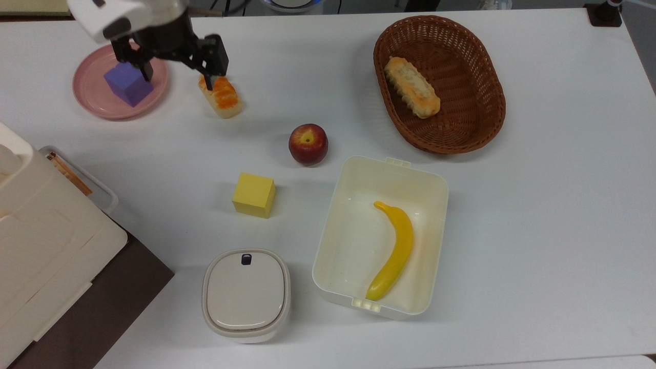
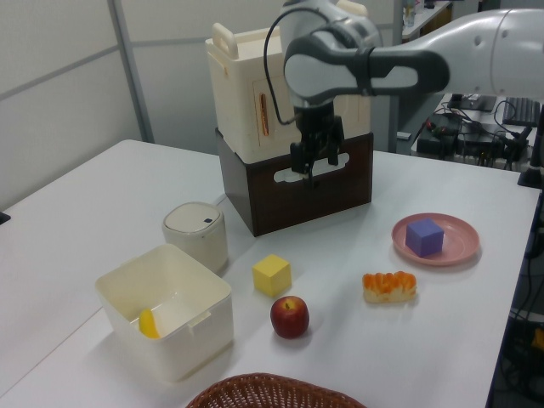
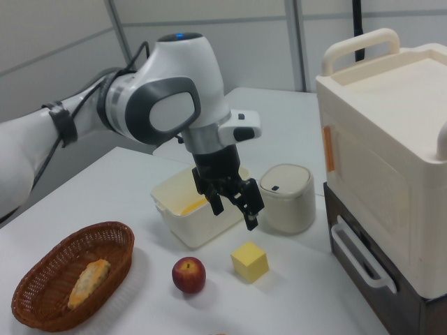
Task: Put the yellow cube on the table
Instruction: 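Open the gripper and raise it away from the yellow cube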
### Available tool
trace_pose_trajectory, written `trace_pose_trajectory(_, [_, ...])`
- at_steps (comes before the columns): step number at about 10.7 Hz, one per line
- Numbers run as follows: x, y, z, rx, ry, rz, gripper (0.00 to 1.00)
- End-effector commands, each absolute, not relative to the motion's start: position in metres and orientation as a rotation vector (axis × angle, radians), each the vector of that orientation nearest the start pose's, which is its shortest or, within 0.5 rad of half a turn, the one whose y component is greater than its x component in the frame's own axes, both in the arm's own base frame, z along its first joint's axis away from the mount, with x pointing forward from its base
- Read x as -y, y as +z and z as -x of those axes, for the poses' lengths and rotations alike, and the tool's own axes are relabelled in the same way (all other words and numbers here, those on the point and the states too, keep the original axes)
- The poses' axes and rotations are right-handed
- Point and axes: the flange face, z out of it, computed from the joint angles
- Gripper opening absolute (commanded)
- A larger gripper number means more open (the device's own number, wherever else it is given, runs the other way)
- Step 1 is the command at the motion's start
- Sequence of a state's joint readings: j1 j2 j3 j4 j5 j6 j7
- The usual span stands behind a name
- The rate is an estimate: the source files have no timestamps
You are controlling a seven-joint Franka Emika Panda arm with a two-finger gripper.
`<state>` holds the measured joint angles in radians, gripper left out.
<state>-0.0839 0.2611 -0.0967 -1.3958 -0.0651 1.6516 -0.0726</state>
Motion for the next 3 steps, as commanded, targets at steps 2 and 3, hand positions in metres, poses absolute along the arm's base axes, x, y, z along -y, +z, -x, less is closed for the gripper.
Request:
trace_pose_trajectory(2, [0.1218,0.5757,-0.6184,-0.090,-0.031,3.290,1.00])
trace_pose_trajectory(3, [0.1262,0.5768,-0.6179,-0.066,-0.039,3.293,1.00])
